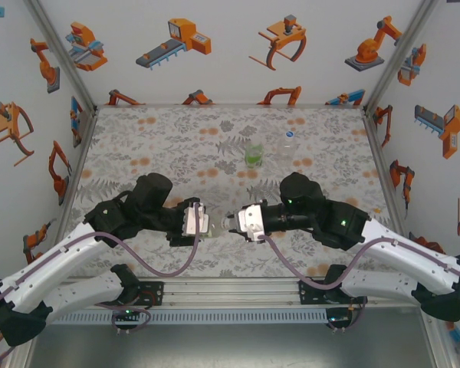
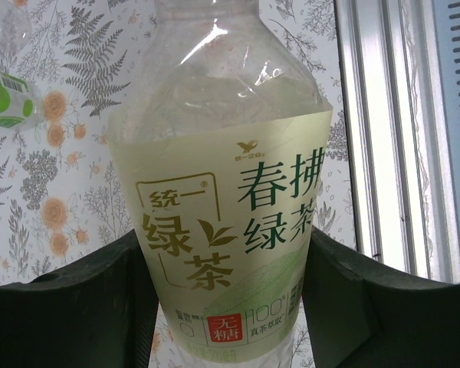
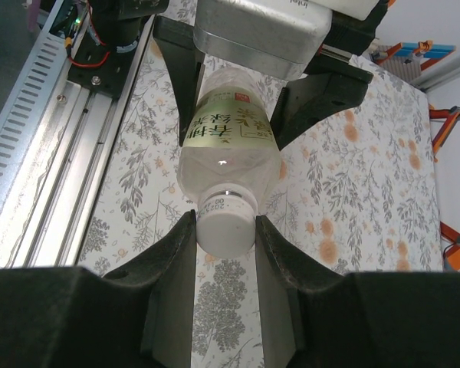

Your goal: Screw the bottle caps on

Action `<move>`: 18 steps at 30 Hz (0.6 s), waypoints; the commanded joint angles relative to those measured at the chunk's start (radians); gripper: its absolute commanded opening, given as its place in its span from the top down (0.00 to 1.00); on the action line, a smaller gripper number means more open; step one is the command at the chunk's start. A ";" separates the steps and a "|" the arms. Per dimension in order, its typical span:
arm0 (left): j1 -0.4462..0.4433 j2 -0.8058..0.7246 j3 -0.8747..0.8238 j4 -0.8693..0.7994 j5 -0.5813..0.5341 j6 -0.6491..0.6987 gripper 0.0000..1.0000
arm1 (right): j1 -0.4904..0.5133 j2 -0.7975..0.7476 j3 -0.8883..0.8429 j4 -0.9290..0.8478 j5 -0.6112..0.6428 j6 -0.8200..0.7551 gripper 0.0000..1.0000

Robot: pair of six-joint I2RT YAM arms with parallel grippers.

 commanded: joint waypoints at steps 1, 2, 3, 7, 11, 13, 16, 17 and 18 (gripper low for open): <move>-0.014 -0.001 0.041 0.030 0.048 0.016 1.00 | 0.007 -0.010 -0.016 0.022 -0.020 0.006 1.00; -0.017 0.000 0.042 0.030 0.053 0.020 1.00 | 0.007 -0.011 -0.019 0.024 -0.017 0.006 1.00; -0.018 -0.001 0.042 0.032 0.059 0.023 1.00 | 0.007 -0.011 -0.019 0.022 -0.012 0.006 1.00; -0.027 0.006 0.043 0.041 0.061 0.030 1.00 | 0.009 -0.012 -0.018 0.033 -0.023 0.006 1.00; -0.032 0.022 0.054 0.040 0.066 0.025 1.00 | 0.009 -0.005 -0.029 0.052 -0.063 0.006 1.00; -0.032 0.027 0.059 0.041 0.078 0.021 1.00 | 0.011 -0.003 -0.034 0.061 -0.081 0.005 1.00; -0.032 0.032 0.063 0.040 0.100 0.019 1.00 | 0.011 -0.005 -0.040 0.056 -0.092 -0.002 1.00; -0.032 0.034 0.064 0.042 0.108 0.016 1.00 | 0.011 -0.007 -0.040 0.046 -0.093 -0.012 1.00; -0.032 0.035 0.066 0.041 0.112 0.015 1.00 | 0.010 -0.008 -0.036 0.035 -0.092 -0.023 1.00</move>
